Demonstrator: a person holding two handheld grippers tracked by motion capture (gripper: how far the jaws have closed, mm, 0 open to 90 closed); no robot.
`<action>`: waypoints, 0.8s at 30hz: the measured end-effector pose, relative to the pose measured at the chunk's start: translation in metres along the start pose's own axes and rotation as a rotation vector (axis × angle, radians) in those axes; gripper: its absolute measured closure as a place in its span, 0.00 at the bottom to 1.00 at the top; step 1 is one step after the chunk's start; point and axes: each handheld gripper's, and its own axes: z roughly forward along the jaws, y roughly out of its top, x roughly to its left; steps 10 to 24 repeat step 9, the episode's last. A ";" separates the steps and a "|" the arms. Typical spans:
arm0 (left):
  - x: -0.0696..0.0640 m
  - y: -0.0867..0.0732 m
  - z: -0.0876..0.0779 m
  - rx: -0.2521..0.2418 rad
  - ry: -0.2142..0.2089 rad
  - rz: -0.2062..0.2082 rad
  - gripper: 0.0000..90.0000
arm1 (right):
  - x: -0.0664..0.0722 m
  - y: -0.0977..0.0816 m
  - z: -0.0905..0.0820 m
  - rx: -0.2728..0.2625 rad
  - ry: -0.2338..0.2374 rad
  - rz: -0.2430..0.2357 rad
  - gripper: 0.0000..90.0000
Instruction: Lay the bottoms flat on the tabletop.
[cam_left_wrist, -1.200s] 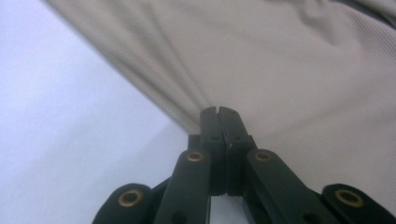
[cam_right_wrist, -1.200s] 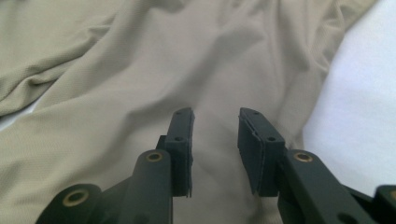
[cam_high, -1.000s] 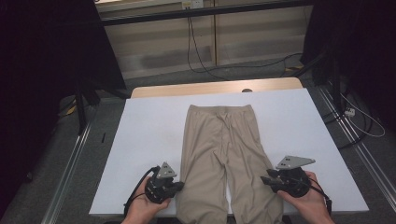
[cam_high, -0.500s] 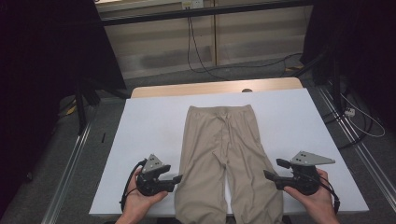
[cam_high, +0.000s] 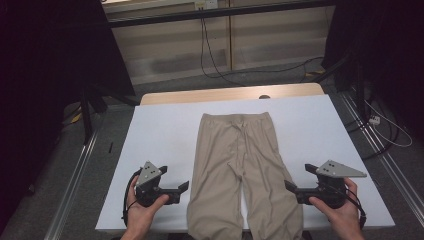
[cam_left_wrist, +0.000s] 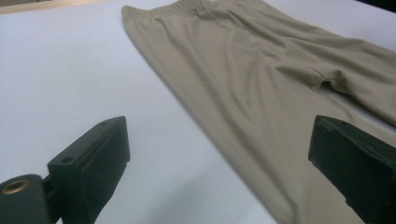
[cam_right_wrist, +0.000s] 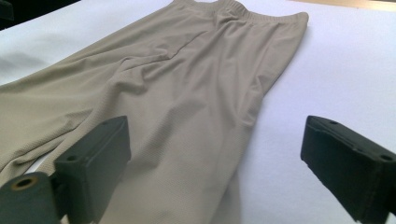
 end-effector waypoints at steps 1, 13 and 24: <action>0.000 0.001 -0.001 -0.007 0.007 0.000 0.06 | 0.000 0.000 0.000 -0.002 0.003 -0.003 0.06; -0.002 0.002 -0.003 -0.019 0.022 0.015 0.06 | 0.000 0.000 0.000 -0.012 0.001 -0.012 0.06; -0.002 0.002 -0.003 -0.019 0.022 0.015 0.06 | 0.000 0.000 0.000 -0.012 0.001 -0.012 0.06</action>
